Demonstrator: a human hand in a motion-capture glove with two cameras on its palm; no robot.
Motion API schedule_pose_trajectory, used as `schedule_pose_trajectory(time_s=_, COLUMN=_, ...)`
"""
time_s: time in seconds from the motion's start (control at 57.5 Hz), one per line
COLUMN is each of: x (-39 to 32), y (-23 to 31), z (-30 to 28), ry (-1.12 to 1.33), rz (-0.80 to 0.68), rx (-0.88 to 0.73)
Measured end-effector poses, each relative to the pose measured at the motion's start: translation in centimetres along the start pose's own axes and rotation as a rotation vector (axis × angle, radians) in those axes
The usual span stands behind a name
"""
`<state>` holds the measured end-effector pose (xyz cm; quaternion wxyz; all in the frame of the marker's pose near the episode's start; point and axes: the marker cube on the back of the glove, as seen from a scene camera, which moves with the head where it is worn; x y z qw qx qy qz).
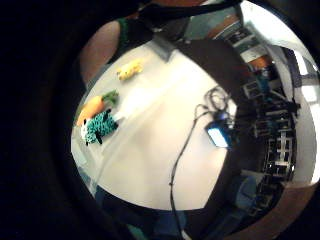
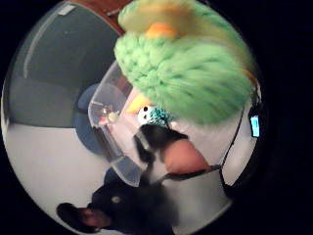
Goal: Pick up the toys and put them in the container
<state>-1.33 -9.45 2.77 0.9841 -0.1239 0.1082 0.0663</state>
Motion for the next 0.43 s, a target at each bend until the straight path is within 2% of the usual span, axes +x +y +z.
schedule_pose_trajectory(time_s=0.052, x=-3.1, y=0.6, z=1.8, ry=-0.034, rz=-0.018, rx=0.028)
schedule_pose_trajectory(time_s=0.157, x=-3.1, y=1.6, z=2.4, ry=-0.08, rz=-0.069, rx=0.089)
schedule_pose_trajectory(time_s=0.435, x=3.4, y=6.8, z=-0.4, ry=-0.218, rz=-0.069, rx=0.205)
